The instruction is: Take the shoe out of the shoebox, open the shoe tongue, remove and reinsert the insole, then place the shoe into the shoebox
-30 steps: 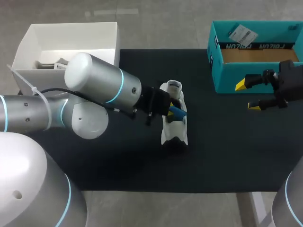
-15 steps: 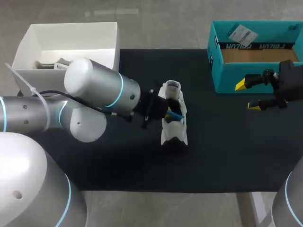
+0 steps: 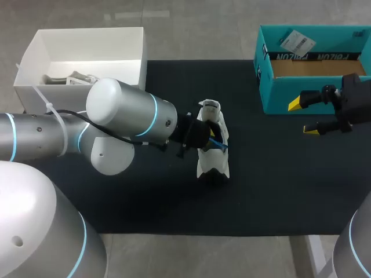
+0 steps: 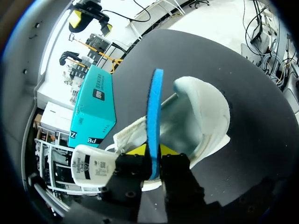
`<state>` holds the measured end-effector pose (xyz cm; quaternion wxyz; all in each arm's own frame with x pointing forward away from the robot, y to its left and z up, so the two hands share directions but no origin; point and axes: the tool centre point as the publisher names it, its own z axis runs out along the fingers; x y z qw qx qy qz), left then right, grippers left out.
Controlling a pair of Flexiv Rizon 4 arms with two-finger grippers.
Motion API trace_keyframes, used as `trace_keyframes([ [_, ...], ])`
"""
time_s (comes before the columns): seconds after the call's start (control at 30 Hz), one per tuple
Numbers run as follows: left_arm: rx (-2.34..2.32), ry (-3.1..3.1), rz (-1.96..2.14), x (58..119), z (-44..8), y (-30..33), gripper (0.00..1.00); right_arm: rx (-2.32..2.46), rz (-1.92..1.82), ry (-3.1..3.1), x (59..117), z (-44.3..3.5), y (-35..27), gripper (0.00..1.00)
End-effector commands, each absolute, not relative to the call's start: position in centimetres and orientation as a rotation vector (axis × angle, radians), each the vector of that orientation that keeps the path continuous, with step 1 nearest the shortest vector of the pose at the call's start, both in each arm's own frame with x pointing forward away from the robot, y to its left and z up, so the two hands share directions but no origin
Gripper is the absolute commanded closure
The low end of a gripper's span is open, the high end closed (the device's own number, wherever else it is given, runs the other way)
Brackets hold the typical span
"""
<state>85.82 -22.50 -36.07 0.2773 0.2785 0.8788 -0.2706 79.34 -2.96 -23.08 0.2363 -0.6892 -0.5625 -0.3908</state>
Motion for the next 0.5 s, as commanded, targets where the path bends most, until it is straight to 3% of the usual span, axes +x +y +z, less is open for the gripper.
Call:
trace_keyframes([
  [0.03,0.755,2.358,-0.752,85.3,-35.1,-21.8,0.54,-1.894,-1.069,-1.542,79.3,-23.1,-2.9,0.00],
  [0.2,0.757,2.356,-0.782,84.6,-33.9,-21.5,0.55,-1.894,-1.069,-1.542,79.3,-23.1,-2.9,0.00],
  [0.33,0.767,2.362,-0.802,84.1,-33.6,-21.4,0.65,-1.894,-1.069,-1.542,79.3,-23.1,-2.9,0.00],
  [0.4,0.768,2.365,-0.806,84.0,-33.6,-21.4,0.73,-1.894,-1.069,-1.542,79.3,-23.1,-2.9,0.00],
  [0.5,0.777,2.374,-0.812,83.9,-34.0,-21.7,1.00,-1.894,-1.069,-1.542,79.3,-23.1,-2.9,0.00],
])
